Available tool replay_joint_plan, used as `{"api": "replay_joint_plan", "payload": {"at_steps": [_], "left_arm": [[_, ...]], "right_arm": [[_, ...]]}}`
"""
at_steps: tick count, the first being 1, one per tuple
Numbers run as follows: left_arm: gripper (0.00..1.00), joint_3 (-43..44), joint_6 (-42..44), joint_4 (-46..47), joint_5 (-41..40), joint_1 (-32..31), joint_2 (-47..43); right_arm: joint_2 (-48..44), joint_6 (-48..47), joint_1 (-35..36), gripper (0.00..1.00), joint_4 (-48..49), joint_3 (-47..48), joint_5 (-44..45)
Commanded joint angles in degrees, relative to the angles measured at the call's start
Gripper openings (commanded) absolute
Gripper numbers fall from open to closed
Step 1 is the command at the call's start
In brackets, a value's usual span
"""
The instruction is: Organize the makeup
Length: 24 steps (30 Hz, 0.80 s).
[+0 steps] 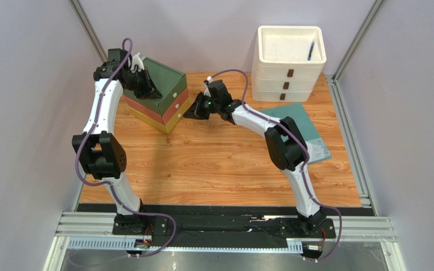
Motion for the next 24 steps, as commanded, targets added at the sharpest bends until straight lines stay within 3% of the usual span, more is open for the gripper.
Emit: {"api": "replay_joint_plan", "payload": {"at_steps": [1, 5, 19, 21, 24], "left_arm": [[0.0, -7.3, -11.9, 9.0, -0.2, -0.4, -1.0], [0.03, -17.2, -24.4, 28.0, 3.9, -0.3, -5.7], [0.16, -37.5, -50.6, 69.9, 4.1, 0.1, -14.0], [0.17, -38.9, -52.0, 73.2, 4.1, 0.2, -14.6], [0.27, -40.6, -52.7, 76.2, 2.7, 0.2, -16.8]], "right_arm": [[-6.0, -3.9, -0.3, 0.0, 2.0, -2.5, -0.9], [-7.2, -4.9, -0.3, 0.0, 1.8, -4.9, -0.9], [-11.6, -7.2, -0.2, 0.0, 1.5, -9.8, -0.6], [-12.2, -7.3, -0.2, 0.0, 1.6, -10.3, -0.5], [-12.9, -7.5, -0.3, 0.0, 1.7, -11.2, -0.4]]}}
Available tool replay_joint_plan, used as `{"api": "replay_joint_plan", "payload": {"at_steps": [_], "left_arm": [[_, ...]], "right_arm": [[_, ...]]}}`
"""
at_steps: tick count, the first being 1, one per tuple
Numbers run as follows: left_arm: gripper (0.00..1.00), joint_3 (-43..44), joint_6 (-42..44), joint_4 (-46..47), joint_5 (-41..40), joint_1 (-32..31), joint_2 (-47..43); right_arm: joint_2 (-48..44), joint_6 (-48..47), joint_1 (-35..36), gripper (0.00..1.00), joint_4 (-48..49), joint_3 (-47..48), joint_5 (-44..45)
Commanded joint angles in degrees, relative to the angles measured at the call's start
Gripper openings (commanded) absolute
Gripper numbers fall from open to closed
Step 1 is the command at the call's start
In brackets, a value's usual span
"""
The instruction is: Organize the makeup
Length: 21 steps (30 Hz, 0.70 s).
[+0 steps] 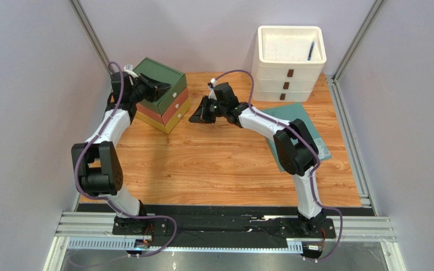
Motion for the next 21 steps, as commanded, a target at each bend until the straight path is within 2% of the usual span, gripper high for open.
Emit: {"api": "replay_joint_plan", "payload": {"at_steps": [1, 6, 10, 11, 12, 14, 16, 17, 19, 20, 21], "left_arm": [[0.33, -2.2, -5.7, 13.1, -1.2, 0.1, -5.8], [0.42, -2.8, -6.7, 15.4, -0.7, 0.1, -8.0], [0.43, -4.1, -7.1, 14.3, 0.1, -0.3, -11.2], [0.45, -4.5, -6.9, 14.3, 0.1, -0.4, -12.2], [0.57, -4.8, -5.1, 11.8, 0.0, -0.8, -13.8], [0.66, -4.1, -2.2, 8.1, 0.9, -1.3, -15.1], [0.71, -2.8, 3.1, 2.1, 1.3, -2.7, -17.2], [0.81, -2.4, 5.1, -0.2, 1.2, -3.2, -18.0], [0.89, -0.2, 11.6, -7.2, 0.8, -5.6, -19.8], [0.99, 1.1, 14.0, -10.7, 0.3, -6.3, -20.0], [0.99, 4.2, 19.0, -17.5, 0.2, -6.9, -20.0]], "right_arm": [[-4.6, -1.8, -0.1, 0.0, 1.8, -1.3, 0.0], [-5.4, -1.9, -0.1, 0.0, 1.9, -1.7, 0.4], [-6.9, -3.5, -0.1, 0.01, 0.1, -2.0, 2.0], [-7.4, -4.6, -0.1, 0.04, -0.9, -1.7, 3.5], [-8.5, -5.3, -0.1, 0.08, -2.6, -1.7, 4.2], [-10.1, -7.8, -0.1, 0.29, -4.4, -1.8, 6.8], [-13.1, -9.7, -0.1, 0.44, -7.4, -2.2, 9.3], [-14.3, -10.6, -0.1, 0.58, -8.6, -2.4, 12.0], [-18.1, -13.3, -0.1, 0.74, -11.4, -3.5, 14.9], [-19.5, -14.2, -0.1, 0.91, -12.4, -3.9, 17.9], [-20.8, -15.8, -0.1, 0.99, -14.8, -4.5, 19.4]]}}
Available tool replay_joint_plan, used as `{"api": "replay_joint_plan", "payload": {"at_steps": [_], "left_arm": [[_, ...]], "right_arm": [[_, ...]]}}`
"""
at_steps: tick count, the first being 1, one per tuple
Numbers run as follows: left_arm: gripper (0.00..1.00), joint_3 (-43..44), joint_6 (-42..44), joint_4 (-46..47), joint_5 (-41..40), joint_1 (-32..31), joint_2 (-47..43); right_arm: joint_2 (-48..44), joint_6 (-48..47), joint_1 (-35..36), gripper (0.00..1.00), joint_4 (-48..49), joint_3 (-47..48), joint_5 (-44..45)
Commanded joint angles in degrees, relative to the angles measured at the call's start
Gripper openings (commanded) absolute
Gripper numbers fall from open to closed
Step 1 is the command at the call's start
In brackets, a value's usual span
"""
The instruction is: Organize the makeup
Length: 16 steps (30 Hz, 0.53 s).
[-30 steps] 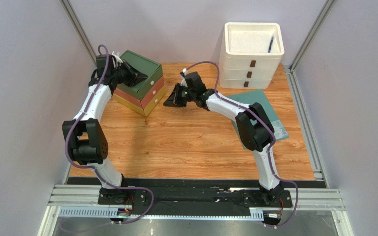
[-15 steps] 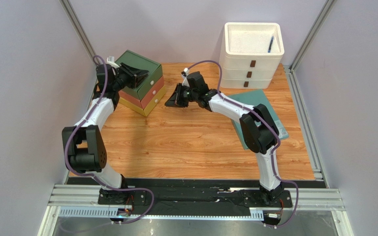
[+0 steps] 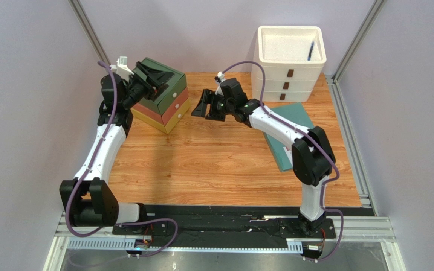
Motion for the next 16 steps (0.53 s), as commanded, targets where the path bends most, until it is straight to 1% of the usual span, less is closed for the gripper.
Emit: {"api": "replay_joint_plan", "payload": {"at_steps": [1, 2, 3, 4, 6, 11, 13, 16], "left_arm": [[1.0, 9.1, 17.3, -19.2, 0.6, -4.5, -2.4], [0.99, 10.5, 19.7, -22.2, 0.4, -5.3, -2.4], [1.0, 13.2, 23.6, -28.4, -1.5, -6.3, -2.2], [0.99, 13.9, 25.2, -30.1, -2.1, -7.6, -2.4], [0.99, 14.2, 28.7, -32.7, -3.9, -9.2, -3.6], [0.99, 12.4, 31.7, -34.4, -6.7, -13.3, -5.3], [0.99, 11.8, 32.3, -33.9, -4.9, -14.0, -5.1], [1.0, 12.0, 32.7, -34.2, -4.8, -15.5, -4.4]], "right_arm": [[-10.4, -8.0, -0.1, 1.0, -7.0, -1.3, 11.5], [-13.5, -8.7, -0.1, 1.0, -8.0, -2.0, 14.6], [-15.0, -9.6, -0.1, 1.0, -9.7, -2.6, 16.0], [-16.8, -11.1, -0.1, 1.0, -10.5, -4.0, 19.9], [-21.6, -13.0, -0.1, 1.0, -12.5, -5.3, 22.7], [-29.3, -17.4, -0.1, 1.0, -15.5, -10.3, 29.4], [-32.2, -17.4, -0.1, 1.0, -16.6, -12.6, 30.5], [-35.0, -16.7, -0.1, 1.0, -18.0, -14.6, 31.4]]}}
